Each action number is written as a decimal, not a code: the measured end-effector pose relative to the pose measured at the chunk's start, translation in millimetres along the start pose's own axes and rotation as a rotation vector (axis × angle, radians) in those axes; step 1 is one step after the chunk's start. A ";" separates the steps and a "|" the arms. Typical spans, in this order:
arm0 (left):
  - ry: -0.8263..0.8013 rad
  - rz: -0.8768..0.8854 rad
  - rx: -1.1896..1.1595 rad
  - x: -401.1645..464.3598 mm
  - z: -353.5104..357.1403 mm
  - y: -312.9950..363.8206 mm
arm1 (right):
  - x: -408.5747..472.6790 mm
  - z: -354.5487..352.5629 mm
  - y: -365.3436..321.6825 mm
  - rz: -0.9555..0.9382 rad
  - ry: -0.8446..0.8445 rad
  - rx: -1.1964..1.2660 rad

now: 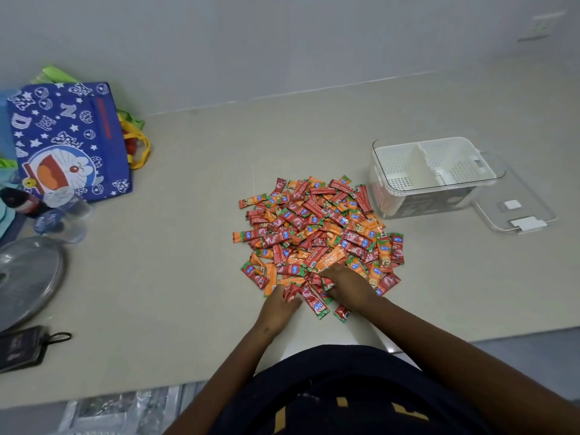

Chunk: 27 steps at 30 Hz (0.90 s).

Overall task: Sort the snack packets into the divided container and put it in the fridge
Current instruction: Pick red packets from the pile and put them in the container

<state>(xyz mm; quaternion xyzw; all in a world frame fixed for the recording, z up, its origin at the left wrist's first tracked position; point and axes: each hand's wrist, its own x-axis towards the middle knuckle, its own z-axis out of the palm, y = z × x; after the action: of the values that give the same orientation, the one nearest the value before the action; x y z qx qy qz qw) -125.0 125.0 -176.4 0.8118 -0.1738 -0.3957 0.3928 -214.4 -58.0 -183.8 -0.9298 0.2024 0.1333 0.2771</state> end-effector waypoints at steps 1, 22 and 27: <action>0.001 -0.006 0.021 -0.9 -1.1 -1.0 | 1.4 2.2 -0.1 0.009 -0.003 0.011; -0.175 0.530 0.754 35.8 1.6 15.2 | -79.8 -1.6 24.0 0.415 0.259 0.982; -0.197 0.450 0.470 30.2 -6.4 15.7 | -77.1 24.0 17.8 0.215 0.086 0.355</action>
<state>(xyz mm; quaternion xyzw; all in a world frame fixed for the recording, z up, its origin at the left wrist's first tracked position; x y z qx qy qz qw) -100.6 100.5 -177.1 0.7794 -0.4721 -0.3246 0.2536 -293.7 -34.7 -183.7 -0.8443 0.3324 0.0844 0.4118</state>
